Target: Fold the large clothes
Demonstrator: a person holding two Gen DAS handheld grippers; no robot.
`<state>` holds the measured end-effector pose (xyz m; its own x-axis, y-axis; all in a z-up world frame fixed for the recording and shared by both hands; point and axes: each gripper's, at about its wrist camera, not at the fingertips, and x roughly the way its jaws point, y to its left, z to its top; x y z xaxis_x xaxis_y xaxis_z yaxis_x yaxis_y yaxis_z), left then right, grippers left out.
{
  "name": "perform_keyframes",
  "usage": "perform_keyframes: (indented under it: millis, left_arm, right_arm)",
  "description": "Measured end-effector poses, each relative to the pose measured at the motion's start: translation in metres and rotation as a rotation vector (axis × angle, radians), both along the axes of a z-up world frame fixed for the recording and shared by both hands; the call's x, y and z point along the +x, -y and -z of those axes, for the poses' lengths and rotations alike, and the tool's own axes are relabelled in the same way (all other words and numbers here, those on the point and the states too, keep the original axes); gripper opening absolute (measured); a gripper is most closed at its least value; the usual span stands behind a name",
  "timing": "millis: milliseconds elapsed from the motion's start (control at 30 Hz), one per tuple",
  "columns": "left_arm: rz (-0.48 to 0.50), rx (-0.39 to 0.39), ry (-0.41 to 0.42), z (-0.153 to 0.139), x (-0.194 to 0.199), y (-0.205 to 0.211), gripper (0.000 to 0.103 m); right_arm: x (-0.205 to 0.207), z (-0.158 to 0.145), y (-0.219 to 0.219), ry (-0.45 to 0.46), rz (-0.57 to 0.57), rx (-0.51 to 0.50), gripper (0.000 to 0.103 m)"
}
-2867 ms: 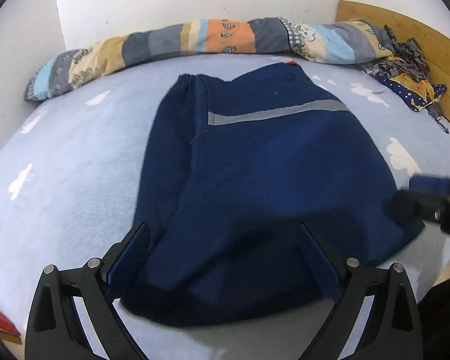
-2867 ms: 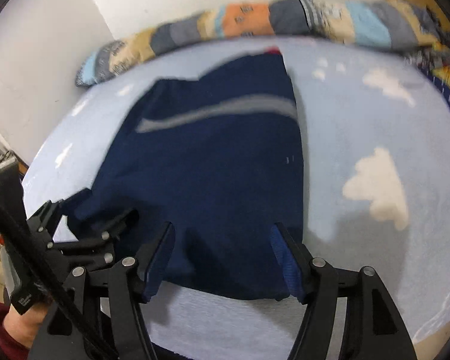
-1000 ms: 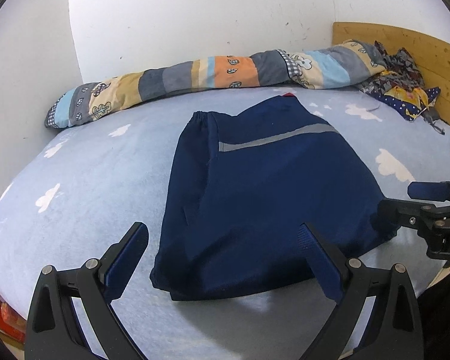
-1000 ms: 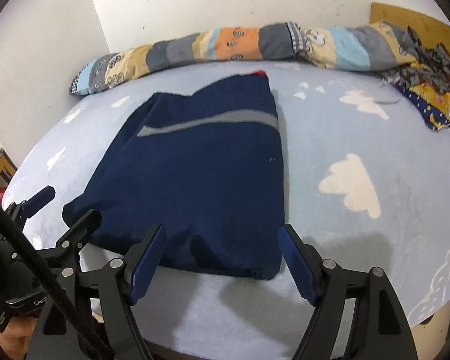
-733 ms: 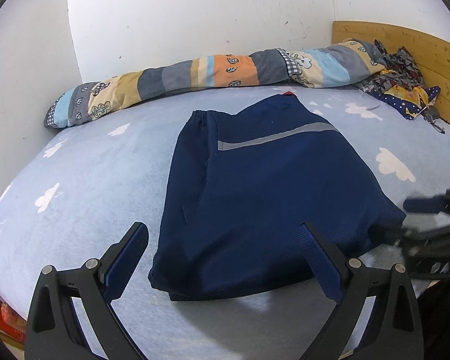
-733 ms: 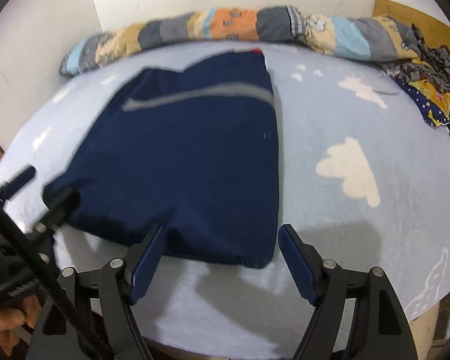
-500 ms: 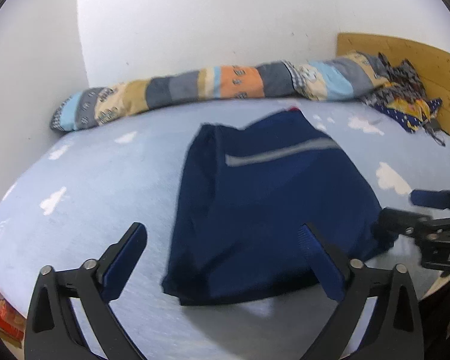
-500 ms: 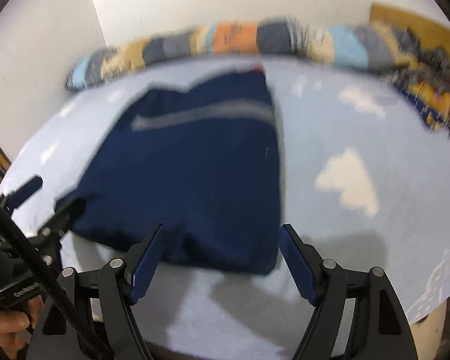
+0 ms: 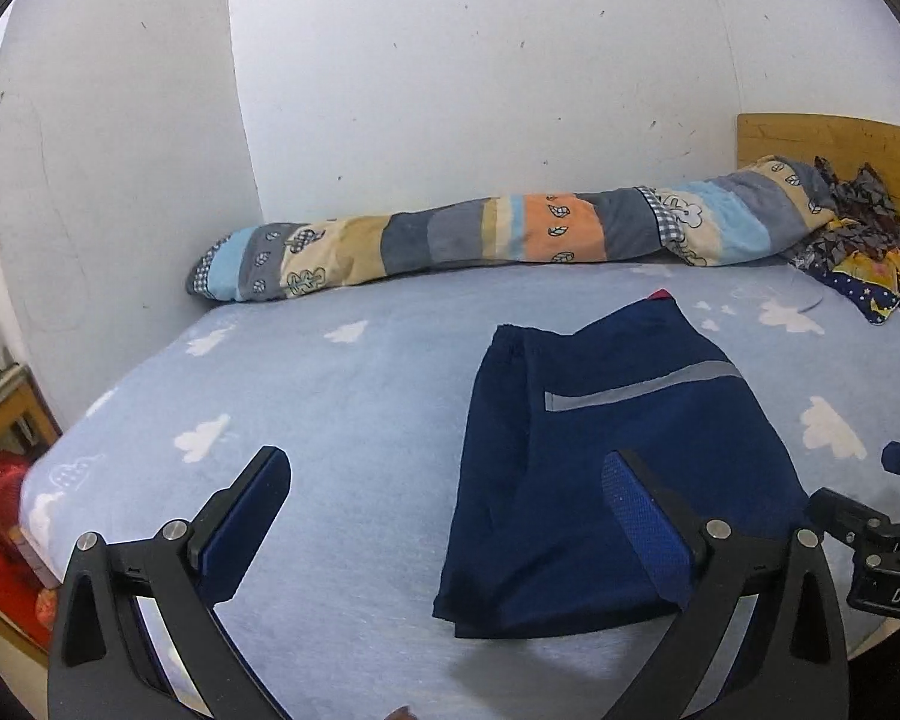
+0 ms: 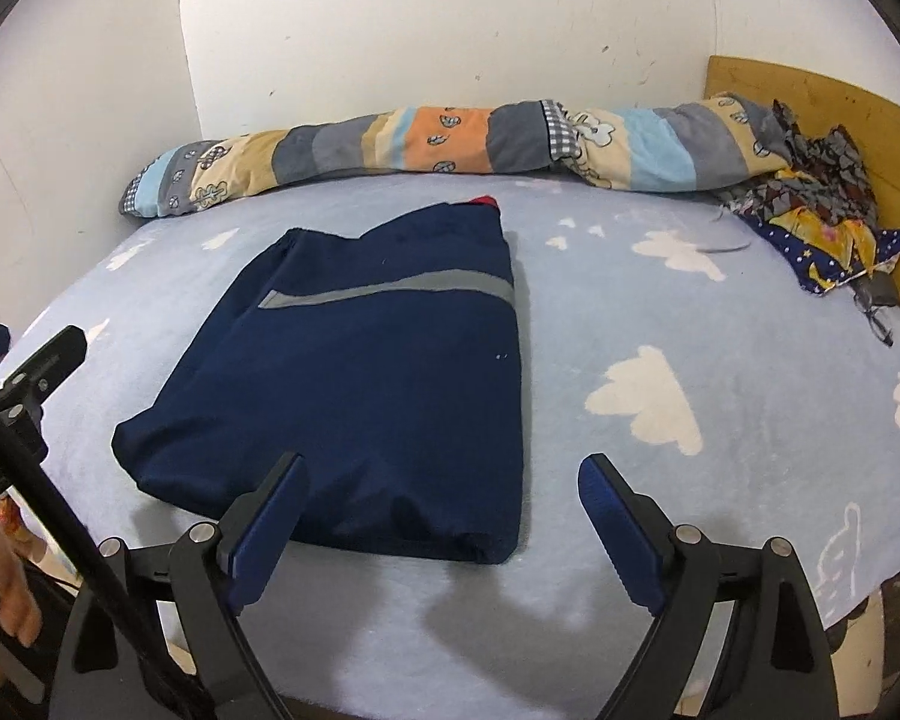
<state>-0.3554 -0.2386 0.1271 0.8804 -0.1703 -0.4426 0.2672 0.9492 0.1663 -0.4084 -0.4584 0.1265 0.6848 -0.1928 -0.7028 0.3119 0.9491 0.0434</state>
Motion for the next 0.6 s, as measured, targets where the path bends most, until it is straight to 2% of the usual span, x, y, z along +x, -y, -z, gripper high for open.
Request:
perform_keyframes:
  millis: [100, 200, 267, 333, 467, 600]
  left_arm:
    - [-0.019, 0.005, 0.022, -0.006, -0.004, 0.002, 0.103]
    - [-0.022, 0.073, 0.034, -0.011, -0.005, 0.007, 0.103]
    - [-0.027, 0.071, 0.036, -0.011, -0.005, 0.006, 0.103]
    - [-0.057, 0.075, 0.006, -0.009, -0.001, 0.004, 0.103]
    - [-0.05, 0.093, -0.067, -0.001, 0.008, 0.004, 0.103]
    - [-0.045, 0.095, -0.073, 0.001, 0.008, 0.004, 0.103]
  right_arm:
    - [0.001, 0.0, -0.002, 0.0, -0.006, -0.002, 0.094]
    - [0.002, 0.0, -0.003, -0.005, -0.016, -0.008, 0.094]
    - [0.002, 0.0, -0.006, -0.006, -0.02, -0.023, 0.094]
    - [0.002, 0.0, -0.009, -0.01, -0.028, -0.035, 0.094]
    - [0.004, 0.001, -0.012, -0.014, -0.036, -0.054, 0.094]
    - [0.004, 0.0, -0.017, -0.015, -0.048, -0.078, 0.094]
